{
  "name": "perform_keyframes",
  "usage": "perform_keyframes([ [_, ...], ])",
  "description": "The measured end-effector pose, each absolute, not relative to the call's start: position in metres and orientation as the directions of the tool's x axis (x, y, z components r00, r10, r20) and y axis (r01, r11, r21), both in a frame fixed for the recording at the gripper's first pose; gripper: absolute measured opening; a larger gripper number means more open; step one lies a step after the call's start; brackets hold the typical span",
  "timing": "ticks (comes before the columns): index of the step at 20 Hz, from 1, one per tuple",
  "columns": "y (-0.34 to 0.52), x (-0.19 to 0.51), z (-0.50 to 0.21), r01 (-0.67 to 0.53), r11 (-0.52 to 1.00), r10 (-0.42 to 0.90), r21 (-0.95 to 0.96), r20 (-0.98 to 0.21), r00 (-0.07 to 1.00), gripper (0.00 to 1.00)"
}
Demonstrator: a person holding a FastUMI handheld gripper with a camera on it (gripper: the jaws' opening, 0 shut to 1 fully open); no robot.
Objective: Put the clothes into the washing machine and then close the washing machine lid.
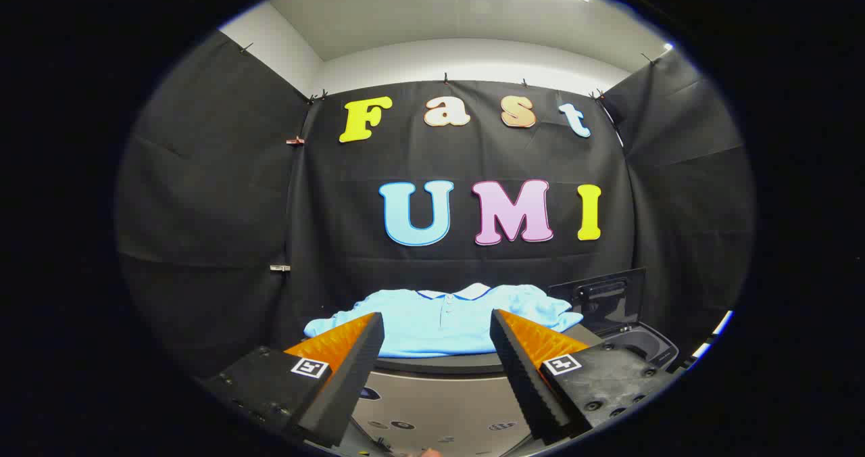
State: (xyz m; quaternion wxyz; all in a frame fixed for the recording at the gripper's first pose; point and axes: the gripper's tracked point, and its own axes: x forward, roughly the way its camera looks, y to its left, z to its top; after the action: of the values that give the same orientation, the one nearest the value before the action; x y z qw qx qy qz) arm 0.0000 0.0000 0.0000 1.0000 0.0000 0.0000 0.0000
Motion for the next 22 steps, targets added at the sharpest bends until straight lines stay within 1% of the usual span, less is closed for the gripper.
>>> perform_keyframes([
  [22,-0.0002,0.005,-0.0024,0.011,1.0,-0.011,0.003,-0.002,1.0,0.99],
])
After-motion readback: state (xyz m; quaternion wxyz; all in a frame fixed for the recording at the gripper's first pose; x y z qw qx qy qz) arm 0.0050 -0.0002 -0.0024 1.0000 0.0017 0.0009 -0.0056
